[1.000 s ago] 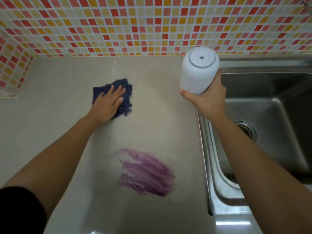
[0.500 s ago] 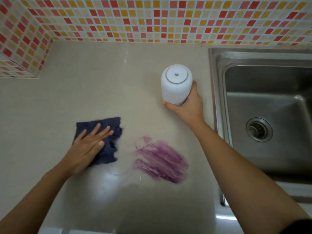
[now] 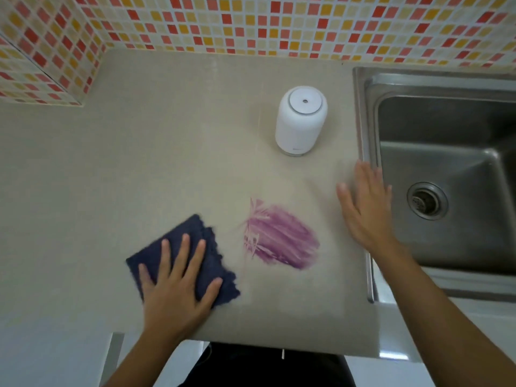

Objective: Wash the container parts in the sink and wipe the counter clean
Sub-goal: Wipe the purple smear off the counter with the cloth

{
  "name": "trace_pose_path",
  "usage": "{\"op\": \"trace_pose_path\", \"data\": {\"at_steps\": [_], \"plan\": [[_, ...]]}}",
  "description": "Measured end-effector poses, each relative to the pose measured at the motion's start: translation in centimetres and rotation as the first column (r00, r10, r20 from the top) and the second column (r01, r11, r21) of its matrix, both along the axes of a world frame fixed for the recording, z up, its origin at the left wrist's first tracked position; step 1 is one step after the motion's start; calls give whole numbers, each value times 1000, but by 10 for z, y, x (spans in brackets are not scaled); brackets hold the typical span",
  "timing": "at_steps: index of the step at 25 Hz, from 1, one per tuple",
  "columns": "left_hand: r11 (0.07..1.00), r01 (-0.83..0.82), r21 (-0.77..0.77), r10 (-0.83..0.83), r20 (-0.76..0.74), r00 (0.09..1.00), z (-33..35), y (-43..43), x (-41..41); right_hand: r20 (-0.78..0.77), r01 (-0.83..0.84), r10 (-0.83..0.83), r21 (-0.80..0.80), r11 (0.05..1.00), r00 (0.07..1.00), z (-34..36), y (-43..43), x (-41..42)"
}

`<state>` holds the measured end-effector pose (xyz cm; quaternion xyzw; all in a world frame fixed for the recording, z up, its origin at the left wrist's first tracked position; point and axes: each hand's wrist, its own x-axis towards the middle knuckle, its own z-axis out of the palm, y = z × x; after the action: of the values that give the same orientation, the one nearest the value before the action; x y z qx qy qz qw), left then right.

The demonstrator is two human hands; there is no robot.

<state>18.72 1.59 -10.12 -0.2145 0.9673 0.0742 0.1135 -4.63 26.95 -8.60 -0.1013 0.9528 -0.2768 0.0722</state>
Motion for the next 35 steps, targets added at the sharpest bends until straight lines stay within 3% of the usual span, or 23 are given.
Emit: {"op": "trace_pose_path", "data": {"at_steps": [2,6,8,11,13,15,17,19,21,23,25,28,32,35], "plan": [[987,-163,6,163,32,986,3,-15,-4,29,-12,10,96,995,1000,-4,29,32],[943,-332,36,334,-90,938,-5,-19,-81,85,-91,77,187,978,993,-16,47,57],[950,-308,55,312,-112,943,-11,-8,-85,88,-85,72,158,984,994,-20,46,59],[989,-101,106,117,-163,980,-8,44,-23,91,-80,70,122,989,993,-19,48,60],[988,-87,127,107,-162,981,-4,78,20,92,-82,72,112,990,993,-18,49,60],[937,-308,164,333,-151,931,0,91,16,94,-80,69,115,990,993,-18,49,61],[834,-497,239,534,-123,837,7,94,-38,96,-81,72,96,992,993,-19,49,59],[856,-425,293,476,-127,870,8,107,-105,100,-84,78,59,995,992,-20,50,59],[930,-210,303,262,-142,954,4,142,-141,108,-80,76,28,996,991,-21,52,58],[985,53,161,-27,-161,987,-1,176,-123,116,-76,74,12,997,990,-21,52,58],[984,179,12,-175,-163,971,-1,185,-66,112,-83,83,-2,997,990,-21,53,59],[998,69,-3,-69,-103,992,-2,149,-28,108,-88,89,-11,996,990,-21,53,59],[991,-81,105,93,-114,989,-3,125,-116,127,-80,83,-24,996,988,-20,52,57],[989,138,53,-128,-161,979,-4,170,-115,152,-72,77,-39,997,985,-20,52,55]]}}
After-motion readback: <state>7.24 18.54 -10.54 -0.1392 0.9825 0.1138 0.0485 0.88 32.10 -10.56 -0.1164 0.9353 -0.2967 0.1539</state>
